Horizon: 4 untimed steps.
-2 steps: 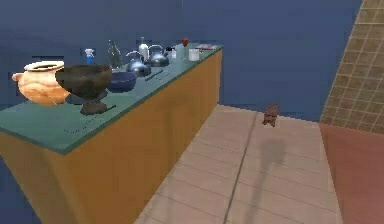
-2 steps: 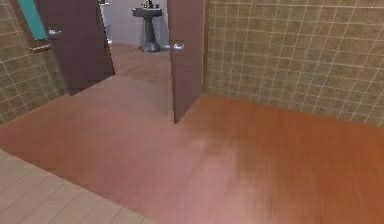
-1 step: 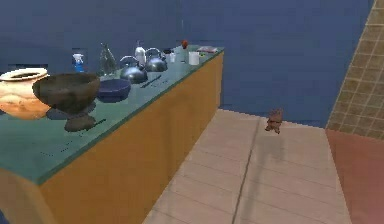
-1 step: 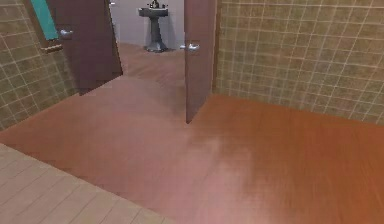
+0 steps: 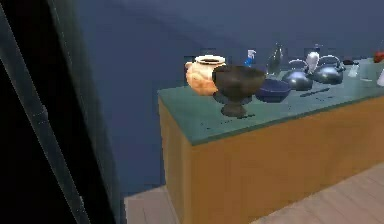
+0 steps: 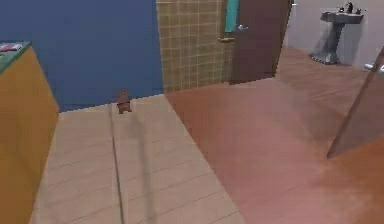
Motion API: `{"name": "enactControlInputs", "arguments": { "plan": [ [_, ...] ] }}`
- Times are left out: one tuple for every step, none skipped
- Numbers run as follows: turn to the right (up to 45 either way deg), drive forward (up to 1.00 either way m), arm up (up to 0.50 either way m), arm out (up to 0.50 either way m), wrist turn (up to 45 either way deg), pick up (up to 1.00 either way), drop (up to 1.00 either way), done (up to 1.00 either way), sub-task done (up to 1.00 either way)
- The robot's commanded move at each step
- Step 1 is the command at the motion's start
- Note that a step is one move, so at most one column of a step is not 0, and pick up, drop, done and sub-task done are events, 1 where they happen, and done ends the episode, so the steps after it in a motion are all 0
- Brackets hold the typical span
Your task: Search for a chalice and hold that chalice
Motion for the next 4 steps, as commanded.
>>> {"name": "enactControlInputs", "arguments": {
  "plan": [
    [-45.0,0.0,0.0,0.0,0.0,0.0,0.0,0.0,0.0],
    [-27.0,0.0,0.0,0.0,0.0,0.0,0.0,0.0,0.0],
    [45.0,0.0,0.0,0.0,0.0,0.0,0.0,0.0,0.0],
    [36.0,0.0,0.0,0.0,0.0,0.0,0.0,0.0,0.0]
  ]
}}
